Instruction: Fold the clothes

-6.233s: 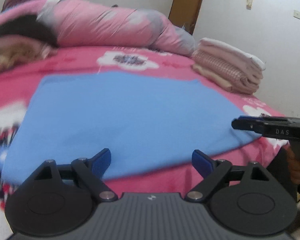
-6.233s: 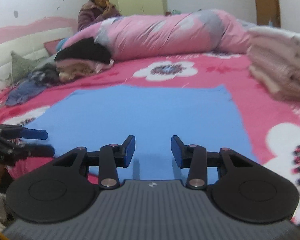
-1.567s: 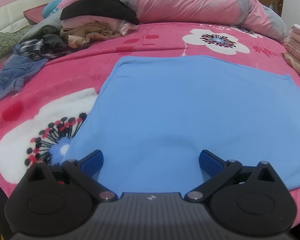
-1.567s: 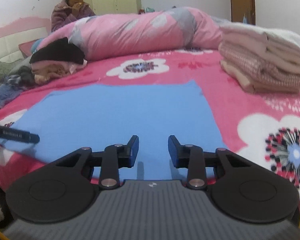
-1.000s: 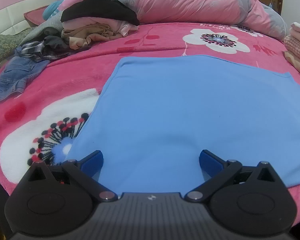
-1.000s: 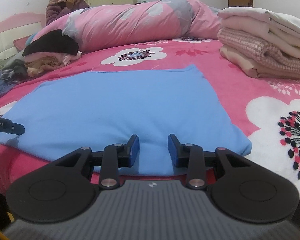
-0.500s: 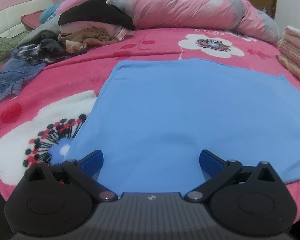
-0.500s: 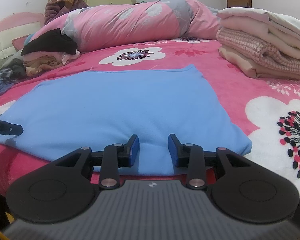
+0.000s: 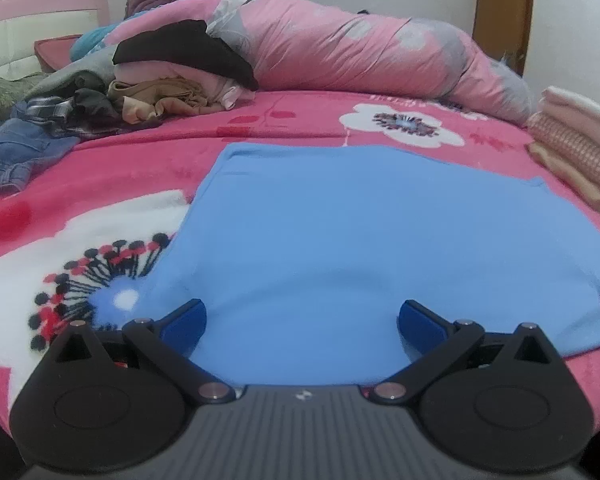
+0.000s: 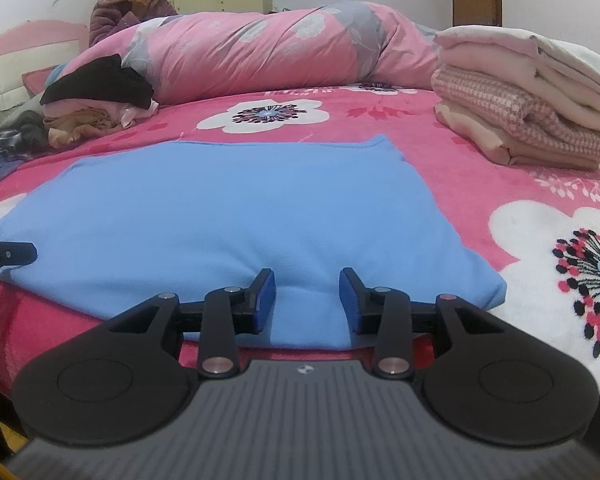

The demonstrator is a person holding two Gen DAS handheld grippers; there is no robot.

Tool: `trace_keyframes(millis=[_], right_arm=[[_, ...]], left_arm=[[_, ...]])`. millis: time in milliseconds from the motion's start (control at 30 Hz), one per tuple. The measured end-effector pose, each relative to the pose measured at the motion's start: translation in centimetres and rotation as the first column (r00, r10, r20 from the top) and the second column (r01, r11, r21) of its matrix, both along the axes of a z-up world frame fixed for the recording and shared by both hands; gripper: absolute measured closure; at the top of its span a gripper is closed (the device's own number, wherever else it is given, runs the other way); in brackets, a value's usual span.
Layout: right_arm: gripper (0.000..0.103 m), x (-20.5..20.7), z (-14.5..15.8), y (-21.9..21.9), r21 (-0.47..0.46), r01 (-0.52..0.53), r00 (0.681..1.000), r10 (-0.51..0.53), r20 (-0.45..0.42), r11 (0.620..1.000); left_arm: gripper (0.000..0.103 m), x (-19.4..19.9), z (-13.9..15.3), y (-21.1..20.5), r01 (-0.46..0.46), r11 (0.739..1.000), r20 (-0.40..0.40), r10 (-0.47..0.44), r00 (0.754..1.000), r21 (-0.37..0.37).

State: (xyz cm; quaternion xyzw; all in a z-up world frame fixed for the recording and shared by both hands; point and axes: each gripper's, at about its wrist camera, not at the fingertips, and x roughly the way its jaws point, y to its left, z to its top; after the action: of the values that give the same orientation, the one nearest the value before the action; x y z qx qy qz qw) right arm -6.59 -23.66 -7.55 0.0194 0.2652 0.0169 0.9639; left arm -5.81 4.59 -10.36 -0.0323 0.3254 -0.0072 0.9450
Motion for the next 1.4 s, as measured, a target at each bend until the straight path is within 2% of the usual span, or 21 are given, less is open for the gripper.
trace_keyframes(millis=[133,233,333,433,533,600,667,733,833,867,967,1067,1133,1167,1200,1267,1333,1400], right_arm=[[0.065,-0.1,0.2,-0.2,0.008,-0.005,1.0,0.005,-0.001,1.0],[0.063,0.0,0.5,-0.4,0.018,-0.013,1.0,0.013,-0.018,1.0],[0.062,0.5,2.0,0.5,-0.022,-0.018,0.998,0.016,-0.053,1.0],[0.062,0.4,4.6,3.2,-0.088,-0.116,0.992,0.12,0.036,0.989],[0.057,0.2,6.8,7.1,-0.147,-0.284,0.945,0.303,0.127,0.948],[0.054,0.2,7.6,9.9,-0.183,-0.41,0.888,0.437,0.144,0.893],[0.053,0.5,7.5,13.6,-0.254,-0.512,0.828,0.55,0.108,0.821],[0.053,0.4,7.2,17.1,-0.326,-0.596,0.76,0.647,0.068,0.734],[0.053,-0.2,6.4,22.1,-0.393,-0.709,0.632,0.775,0.015,0.586],[0.053,-0.4,6.0,23.4,-0.412,-0.729,0.601,0.799,0.0,0.547],[0.054,-1.0,5.0,26.9,-0.471,-0.759,0.532,0.846,-0.048,0.45],[0.055,-1.1,3.9,29.2,-0.512,-0.771,0.496,0.862,-0.108,0.379],[0.059,-0.7,3.1,29.9,-0.531,-0.772,0.488,0.861,-0.142,0.35],[0.066,-0.4,2.9,30.0,-0.533,-0.773,0.489,0.859,-0.152,0.345],[0.073,-0.1,3.0,30.0,-0.516,-0.778,0.496,0.855,-0.152,0.359],[0.101,0.9,3.6,29.6,-0.456,-0.786,0.523,0.841,-0.135,0.416],[0.101,2.3,4.5,28.6,-0.379,-0.773,0.577,0.811,-0.09,0.508],[0.101,4.1,5.8,27.0,-0.252,-0.756,0.632,0.774,-0.039,0.604]], left_arm=[[0.0,-1.7,0.2,2.9,0.007,0.997,0.043,-0.004,0.999,-0.075],[0.0,-3.5,0.6,5.2,0.057,0.986,0.077,-0.045,0.996,-0.156],[0.0,-5.2,1.0,7.2,0.057,0.973,0.114,-0.032,0.993,-0.223],[0.0,-5.8,1.3,9.2,0.003,0.963,0.125,0.032,0.992,-0.269],[0.0,-5.9,1.7,11.7,-0.028,0.938,0.139,0.08,0.987,-0.345],[0.0,-5.8,2.0,13.4,-0.05,0.919,0.142,0.114,0.983,-0.391],[0.0,-6.0,2.3,15.1,-0.067,0.893,0.136,0.141,0.981,-0.445],[0.0,-6.3,2.4,16.6,-0.078,0.868,0.143,0.169,0.975,-0.49],[0.0,-6.4,2.8,18.4,-0.087,0.849,0.158,0.196,0.968,-0.521],[0.0,-6.4,2.8,18.8,-0.091,0.844,0.156,0.201,0.967,-0.529],[0.0,-6.1,2.6,20.0,-0.089,0.823,0.149,0.206,0.967,-0.561],[0.0,-5.9,2.3,20.7,-0.077,0.801,0.154,0.207,0.966,-0.594],[0.0,-5.6,1.9,21.0,-0.07,0.786,0.147,0.201,0.969,-0.614],[0.0,-5.4,1.8,21.2,-0.068,0.779,0.142,0.199,0.97,-0.623],[0.0,-5.2,1.6,21.4,-0.067,0.774,0.139,0.197,0.97,-0.63],[0.0,-4.6,1.3,21.7,-0.06,0.761,0.137,0.192,0.972,-0.646],[0.0,-3.7,1.0,22.1,-0.051,0.737,0.127,0.183,0.975,-0.674],[0.0,-2.2,0.8,22.7,-0.062,0.696,0.087,0.176,0.98,-0.715]])
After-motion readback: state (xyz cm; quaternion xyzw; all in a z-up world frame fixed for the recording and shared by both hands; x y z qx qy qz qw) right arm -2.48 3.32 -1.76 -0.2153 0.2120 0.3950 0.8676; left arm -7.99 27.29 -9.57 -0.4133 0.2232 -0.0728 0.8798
